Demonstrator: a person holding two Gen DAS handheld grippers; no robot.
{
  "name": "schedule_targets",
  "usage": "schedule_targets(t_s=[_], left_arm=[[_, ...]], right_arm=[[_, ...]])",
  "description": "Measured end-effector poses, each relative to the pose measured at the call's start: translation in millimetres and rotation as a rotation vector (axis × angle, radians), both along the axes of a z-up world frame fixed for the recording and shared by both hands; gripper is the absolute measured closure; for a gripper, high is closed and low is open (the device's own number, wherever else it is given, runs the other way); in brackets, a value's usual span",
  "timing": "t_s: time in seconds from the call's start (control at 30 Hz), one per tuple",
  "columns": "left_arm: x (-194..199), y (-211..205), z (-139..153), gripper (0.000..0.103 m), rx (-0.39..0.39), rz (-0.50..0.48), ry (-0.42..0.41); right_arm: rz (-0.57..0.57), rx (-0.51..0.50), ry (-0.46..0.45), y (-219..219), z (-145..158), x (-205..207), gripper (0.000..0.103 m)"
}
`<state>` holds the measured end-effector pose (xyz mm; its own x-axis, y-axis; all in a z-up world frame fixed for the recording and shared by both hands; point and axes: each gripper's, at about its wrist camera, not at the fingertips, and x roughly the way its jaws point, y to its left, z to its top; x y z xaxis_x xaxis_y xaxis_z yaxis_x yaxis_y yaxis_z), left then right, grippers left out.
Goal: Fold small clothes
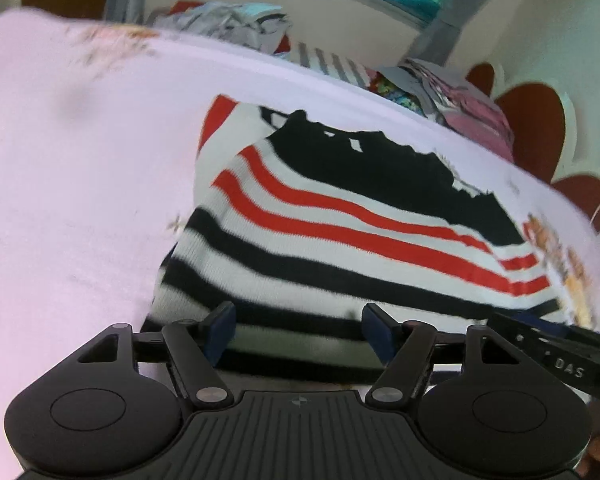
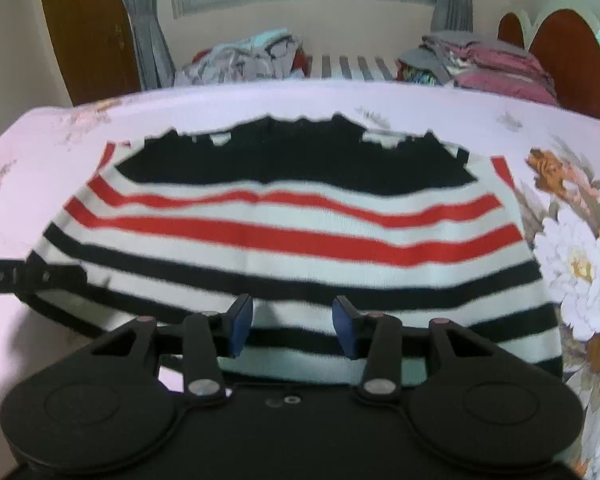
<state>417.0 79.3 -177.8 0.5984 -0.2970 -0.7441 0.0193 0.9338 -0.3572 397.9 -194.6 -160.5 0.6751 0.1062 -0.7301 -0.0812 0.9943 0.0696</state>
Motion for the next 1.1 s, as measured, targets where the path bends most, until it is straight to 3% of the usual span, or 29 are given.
schedule_targets(t_s=[0.07,0.2,0.43,0.63,0.83,0.87,0.97,1.03,1.1], left_arm=[[-5.7,6.6,-0.9,0.031,-0.039,0.013,0.013],[-17.7,19.9,-4.8,0.016,-0.136,0.093,0.059],[-26.0,27.7,-40.4,0.014,-0.393,0.215,0.119],[-8.1,29.5,-68.4,0.014,-0.580,0.314,0.032],[16.0,21.1,-77.5,0.015,-0.640,0.351,-0.062],[19.5,20.9,-77.8,0.016,-0.649,0.356,-0.071],[27.4,20.0,-84.0,0.042,-0.671,0.384,-0.064],[30.1,20.4,-89.7,0.057,-0.682,0.403,-0.056],[32.6,18.7,-91.8,0.061,-0.685,0.405,-0.056]], right_arm=[[0.009,0.007,-0.009,2.2,3.7,1.3,0.057],[0.021,0.019,-0.024,6.1,8.7,3.8,0.054],[0.021,0.024,-0.023,9.9,7.2,8.5,0.053],[0.005,0.013,-0.037,9.9,8.2,21.4,0.052],[-0.009,-0.040,-0.056,17.4,5.2,50.9,0.052],[-0.011,-0.052,-0.050,19.6,2.0,54.5,0.052],[-0.021,-0.108,0.016,26.3,-17.1,62.3,0.050],[-0.011,-0.138,0.001,29.4,-22.7,58.4,0.050],[-0.011,-0.144,0.002,30.2,-22.7,57.3,0.050]])
